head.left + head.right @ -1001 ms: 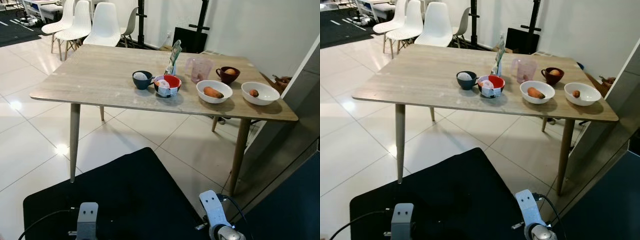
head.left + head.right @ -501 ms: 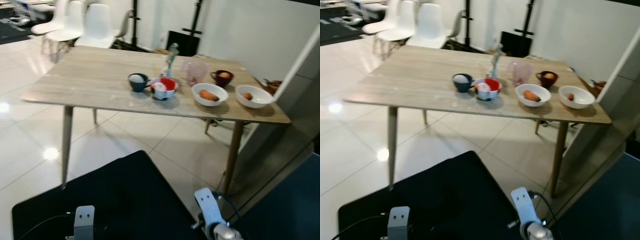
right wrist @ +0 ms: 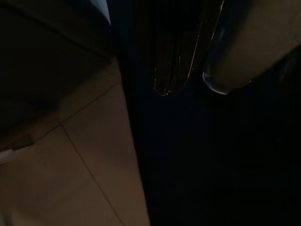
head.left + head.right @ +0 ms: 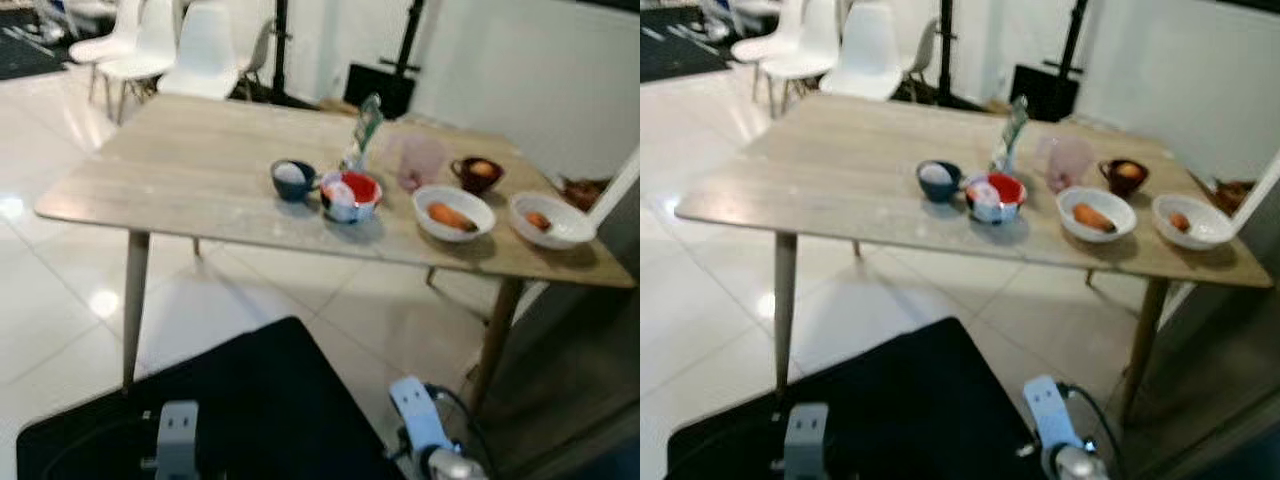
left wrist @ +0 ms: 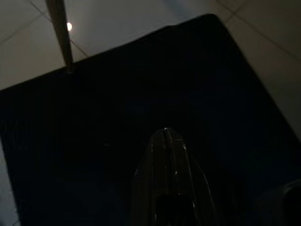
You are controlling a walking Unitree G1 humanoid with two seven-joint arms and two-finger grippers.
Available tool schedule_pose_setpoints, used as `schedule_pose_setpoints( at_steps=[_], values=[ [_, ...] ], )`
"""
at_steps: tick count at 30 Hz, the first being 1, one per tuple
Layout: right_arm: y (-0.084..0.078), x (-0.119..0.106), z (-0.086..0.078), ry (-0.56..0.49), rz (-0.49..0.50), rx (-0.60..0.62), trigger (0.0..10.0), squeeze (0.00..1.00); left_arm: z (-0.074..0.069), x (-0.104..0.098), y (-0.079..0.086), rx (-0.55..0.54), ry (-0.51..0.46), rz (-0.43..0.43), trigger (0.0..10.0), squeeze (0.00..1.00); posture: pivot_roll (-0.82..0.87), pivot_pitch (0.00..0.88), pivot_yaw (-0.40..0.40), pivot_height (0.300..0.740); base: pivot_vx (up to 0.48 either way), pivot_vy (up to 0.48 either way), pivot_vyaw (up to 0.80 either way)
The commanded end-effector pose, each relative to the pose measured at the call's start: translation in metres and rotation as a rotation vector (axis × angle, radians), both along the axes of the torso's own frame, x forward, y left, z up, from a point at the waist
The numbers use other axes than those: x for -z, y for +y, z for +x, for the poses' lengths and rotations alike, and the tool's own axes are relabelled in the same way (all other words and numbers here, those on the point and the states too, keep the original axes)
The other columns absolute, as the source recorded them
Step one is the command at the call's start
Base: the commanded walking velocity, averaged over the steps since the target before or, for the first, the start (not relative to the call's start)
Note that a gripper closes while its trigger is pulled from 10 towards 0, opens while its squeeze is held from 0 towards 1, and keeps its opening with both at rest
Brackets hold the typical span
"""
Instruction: Restocking fridge
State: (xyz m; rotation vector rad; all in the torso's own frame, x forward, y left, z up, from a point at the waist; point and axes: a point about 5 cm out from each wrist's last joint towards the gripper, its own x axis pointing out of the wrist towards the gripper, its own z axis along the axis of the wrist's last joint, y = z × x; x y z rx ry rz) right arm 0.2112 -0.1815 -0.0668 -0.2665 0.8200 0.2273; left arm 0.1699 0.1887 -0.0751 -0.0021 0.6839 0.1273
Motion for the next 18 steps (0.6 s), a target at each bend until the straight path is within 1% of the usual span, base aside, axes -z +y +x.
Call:
schedule_pose_setpoints(
  at_steps=[1,13,16,18],
  values=[
    [0.0007,0.0011,-0.0014,0.008,0.000,0.005,10.0,0.00,-0.0022,0.0017,-0.0033,0.006,0.012,-0.007,10.0,0.00,-0.05,0.000,-0.079,0.700,0.330,0.000,0.00],
    [0.0013,0.0021,-0.0036,0.007,0.008,0.011,10.0,0.00,-0.0013,0.0015,-0.0052,0.015,0.013,-0.008,10.0,0.00,-0.06,0.000,-0.078,0.700,0.328,0.000,0.00],
    [-0.0004,0.0033,-0.0047,0.024,0.006,0.035,10.0,0.00,-0.0013,0.0023,-0.0047,0.022,0.025,-0.007,10.0,0.00,-0.07,0.000,-0.063,0.700,0.311,0.000,0.00],
    [-0.0006,0.0037,-0.0052,0.028,0.011,0.056,10.0,0.00,-0.0021,0.0035,-0.0043,0.039,0.040,0.000,10.0,0.00,-0.08,0.000,-0.055,0.700,0.274,0.000,-0.80]
  ],
)
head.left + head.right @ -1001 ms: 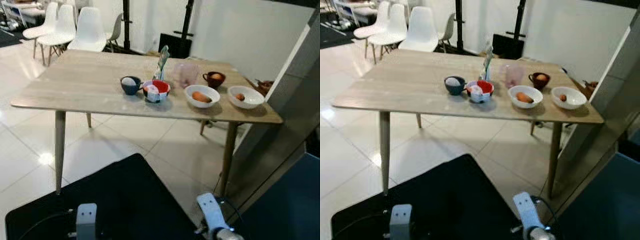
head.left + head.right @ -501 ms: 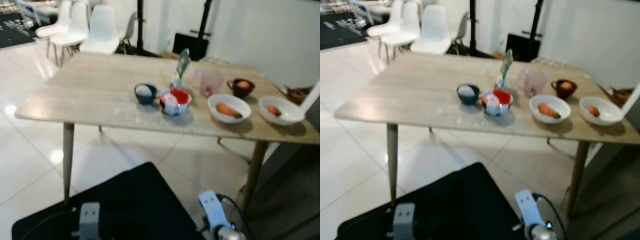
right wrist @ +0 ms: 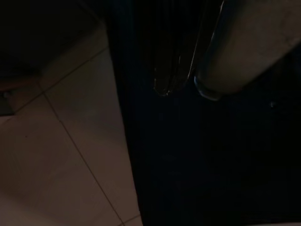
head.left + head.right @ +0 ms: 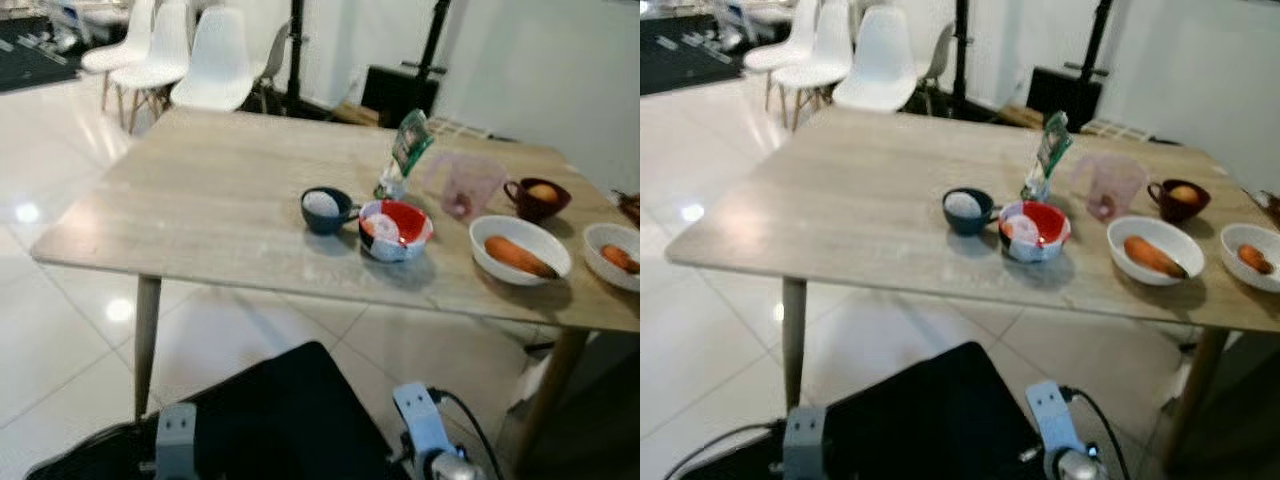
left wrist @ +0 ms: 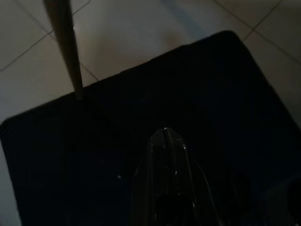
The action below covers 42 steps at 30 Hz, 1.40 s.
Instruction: Restocking fridge
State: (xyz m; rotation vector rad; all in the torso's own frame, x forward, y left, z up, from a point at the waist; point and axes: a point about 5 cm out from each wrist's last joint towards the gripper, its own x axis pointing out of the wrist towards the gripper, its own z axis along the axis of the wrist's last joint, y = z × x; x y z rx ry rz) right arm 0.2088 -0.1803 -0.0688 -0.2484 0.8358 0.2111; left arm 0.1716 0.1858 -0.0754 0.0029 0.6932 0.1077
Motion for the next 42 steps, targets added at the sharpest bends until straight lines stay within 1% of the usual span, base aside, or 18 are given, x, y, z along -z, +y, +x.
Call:
schedule_pose_setpoints(
  at_steps=[1,3,7,12,16,21,23,26,30,32,34,36,42],
  values=[
    [-0.002,0.002,-0.003,0.013,0.003,0.033,10.0,0.00,-0.004,0.003,-0.001,0.020,0.031,0.003,10.0,0.00,-0.08,0.000,-0.055,0.700,0.266,0.000,-0.80],
    [-0.001,0.001,-0.002,0.004,0.008,0.029,10.0,0.00,-0.004,0.004,-0.001,0.036,0.049,0.013,10.0,0.00,-0.08,0.000,-0.053,0.700,0.000,0.000,-0.80],
    [-0.002,0.003,-0.006,0.011,-0.005,0.035,10.0,0.00,-0.001,0.005,-0.003,0.053,0.065,0.021,10.0,0.00,-0.08,0.000,-0.062,0.700,0.000,0.000,0.00],
    [-0.003,0.004,-0.008,0.018,-0.010,0.032,10.0,0.00,0.004,0.004,-0.009,0.075,0.062,0.023,10.0,0.00,-0.08,0.000,-0.064,0.700,0.000,0.000,0.00],
    [-0.001,0.004,-0.006,0.015,-0.011,0.035,10.0,0.00,0.008,0.003,-0.012,0.088,0.058,0.022,10.0,0.00,-0.08,0.000,-0.054,0.700,0.000,0.000,0.00],
    [0.002,0.003,-0.005,0.010,-0.008,0.036,10.0,0.00,0.009,0.002,-0.013,0.121,0.059,0.029,10.0,0.00,-0.08,0.000,-0.040,0.700,0.000,0.000,0.00],
    [0.004,0.004,-0.005,0.009,-0.003,0.040,10.0,0.00,0.009,0.003,-0.014,0.146,0.066,0.039,10.0,0.00,-0.08,0.000,-0.030,0.700,0.000,0.000,0.00],
    [0.006,0.004,-0.005,0.010,-0.001,0.041,10.0,0.00,0.008,0.003,-0.014,0.153,0.069,0.042,10.0,0.00,-0.08,0.000,-0.030,0.700,0.000,0.000,0.00],
    [0.009,0.008,-0.012,0.027,0.004,0.043,10.0,0.00,0.003,0.005,-0.010,0.156,0.076,0.046,10.0,0.00,-0.07,0.000,-0.022,0.700,0.000,0.000,0.00],
    [0.008,0.010,-0.015,0.035,0.002,0.044,10.0,0.00,-0.002,0.007,-0.008,0.158,0.087,0.048,10.0,0.00,-0.07,0.000,-0.021,0.700,0.000,0.000,0.00],
    [0.008,0.010,-0.016,0.036,0.002,0.044,10.0,0.00,-0.002,0.007,-0.008,0.159,0.088,0.048,10.0,0.00,-0.07,0.000,-0.021,0.700,0.000,0.000,0.00],
    [0.007,0.010,-0.017,0.039,0.001,0.045,10.0,0.00,-0.006,0.009,-0.010,0.162,0.099,0.046,10.0,0.00,-0.07,0.000,-0.023,0.700,0.000,0.000,0.00],
    [0.005,0.011,-0.019,0.043,-0.003,0.045,10.0,0.00,-0.009,0.011,-0.014,0.166,0.106,0.041,10.0,0.00,-0.07,0.000,-0.028,0.700,0.000,0.000,0.00]
  ],
)
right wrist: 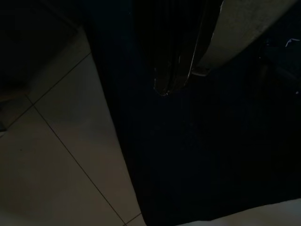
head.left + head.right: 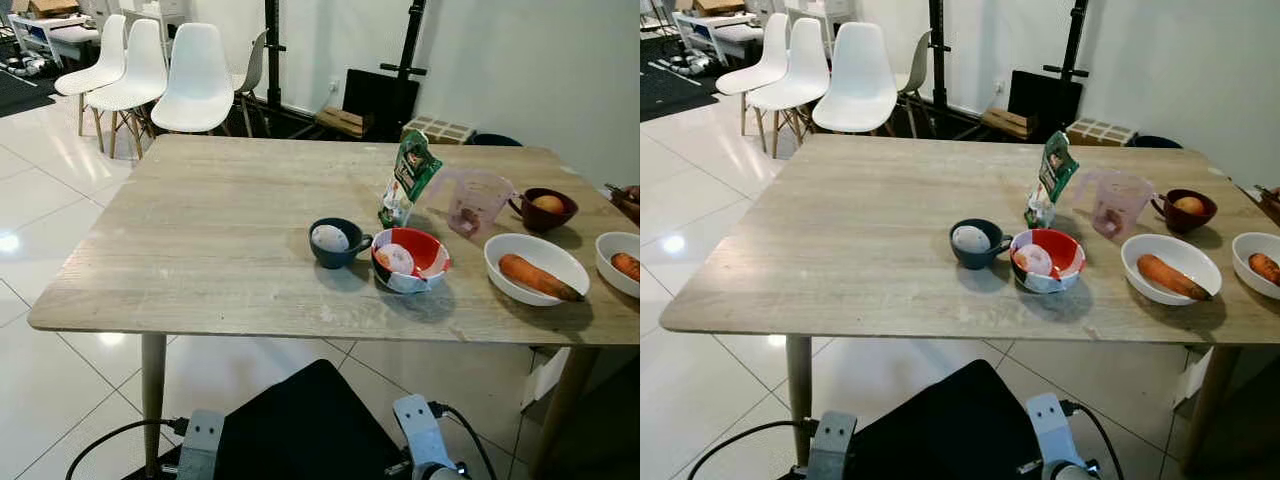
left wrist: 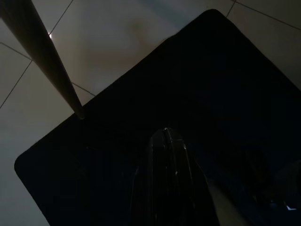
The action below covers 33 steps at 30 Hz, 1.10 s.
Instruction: Restocking fridge
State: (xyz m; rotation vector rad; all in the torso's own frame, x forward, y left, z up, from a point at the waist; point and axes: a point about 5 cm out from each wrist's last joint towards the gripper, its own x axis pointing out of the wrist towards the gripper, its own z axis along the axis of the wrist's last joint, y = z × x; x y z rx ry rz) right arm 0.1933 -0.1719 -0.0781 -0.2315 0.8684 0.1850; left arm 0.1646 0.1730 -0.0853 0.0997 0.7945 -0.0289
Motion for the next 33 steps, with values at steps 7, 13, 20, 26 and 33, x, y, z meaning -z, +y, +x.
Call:
schedule_pose_setpoints(
  at_steps=[7,13,20,26,33],
  values=[
    [-0.004,-0.001,0.003,0.001,-0.012,0.006,10.0,0.00,0.004,-0.001,-0.006,0.019,-0.008,-0.010,10.0,0.00,-0.07,0.000,-0.030,0.700,0.000,0.000,0.00],
    [-0.004,-0.002,0.003,-0.001,-0.012,0.006,10.0,0.00,0.004,-0.001,-0.006,0.026,-0.010,-0.009,10.0,0.00,-0.06,0.000,-0.027,0.700,0.000,0.000,0.00],
    [-0.006,-0.001,0.002,0.007,-0.016,-0.007,10.0,0.00,0.002,0.000,-0.006,0.018,-0.004,-0.011,10.0,0.00,-0.07,0.000,-0.041,0.700,0.000,0.000,0.00],
    [-0.012,-0.004,0.005,-0.001,-0.026,-0.002,10.0,0.00,0.003,0.000,-0.009,-0.002,-0.004,-0.022,10.0,0.00,-0.09,0.004,-0.049,0.700,0.000,0.000,0.00],
    [-0.018,-0.004,0.005,0.000,-0.039,-0.004,10.0,0.00,0.003,0.001,-0.013,-0.005,0.004,-0.031,10.0,0.00,-0.09,0.000,-0.056,0.700,0.000,0.000,0.00]
  ],
)
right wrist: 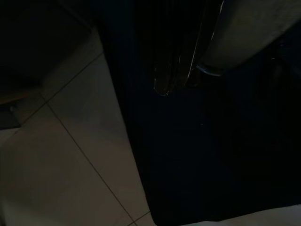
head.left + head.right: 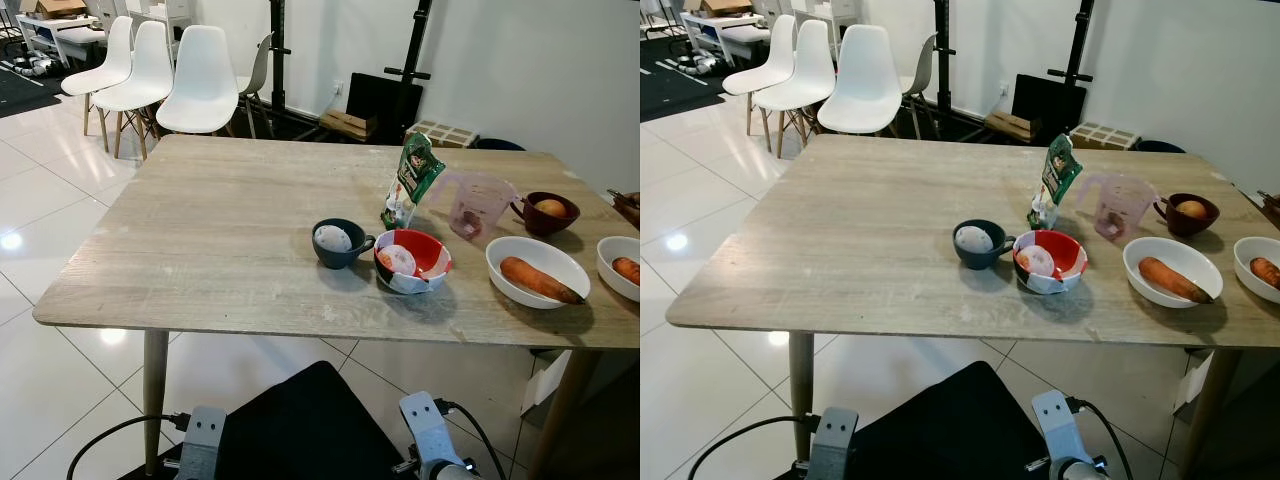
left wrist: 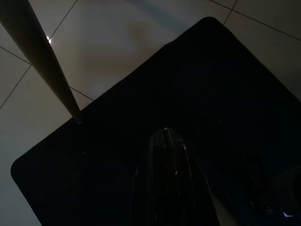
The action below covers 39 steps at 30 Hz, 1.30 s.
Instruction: Restocking fridge
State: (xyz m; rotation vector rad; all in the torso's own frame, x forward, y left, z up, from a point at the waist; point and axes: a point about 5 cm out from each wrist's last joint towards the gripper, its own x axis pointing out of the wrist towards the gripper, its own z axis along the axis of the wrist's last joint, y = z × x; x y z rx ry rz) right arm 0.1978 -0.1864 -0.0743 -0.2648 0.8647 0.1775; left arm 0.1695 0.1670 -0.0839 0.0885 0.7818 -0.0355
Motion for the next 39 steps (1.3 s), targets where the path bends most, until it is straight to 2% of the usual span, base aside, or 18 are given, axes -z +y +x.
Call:
schedule_pose_setpoints(
  at_steps=[1,5,9,18,25,31,39],
  values=[
    [-0.004,0.000,0.000,0.006,-0.007,0.004,10.0,0.00,-0.002,0.002,-0.007,-0.007,0.017,-0.018,10.0,0.00,-0.09,0.000,-0.056,0.700,0.000,0.000,0.00],
    [-0.006,-0.003,0.005,-0.001,-0.011,0.008,10.0,0.00,0.003,0.000,-0.008,0.007,0.008,-0.016,10.0,0.00,-0.10,0.020,-0.046,0.700,0.000,0.000,0.00],
    [-0.004,-0.003,0.006,-0.005,-0.011,0.011,10.0,0.00,0.009,-0.002,-0.004,0.022,0.003,-0.006,10.0,0.00,-0.10,0.000,-0.033,0.700,0.000,0.000,0.00],
    [-0.004,-0.004,0.006,-0.009,-0.009,0.018,10.0,0.00,0.014,-0.005,0.000,0.020,-0.010,-0.002,10.0,0.00,-0.09,0.007,-0.029,0.700,0.000,0.000,0.00],
    [-0.003,0.001,-0.002,0.010,-0.004,0.024,10.0,0.00,0.008,-0.003,0.005,-0.024,-0.011,-0.002,10.0,0.00,-0.09,0.000,-0.034,0.700,0.000,0.000,0.00],
    [-0.005,0.002,-0.004,0.018,-0.011,0.006,10.0,0.00,-0.008,0.003,0.002,-0.048,0.012,-0.001,10.0,0.00,-0.08,0.000,-0.053,0.700,0.000,0.000,0.00],
    [0.001,0.004,-0.007,0.028,-0.006,-0.012,10.0,0.00,-0.013,0.005,0.003,-0.038,0.019,0.008,10.0,0.00,-0.07,0.013,-0.055,0.700,0.000,0.000,0.00]
  ],
)
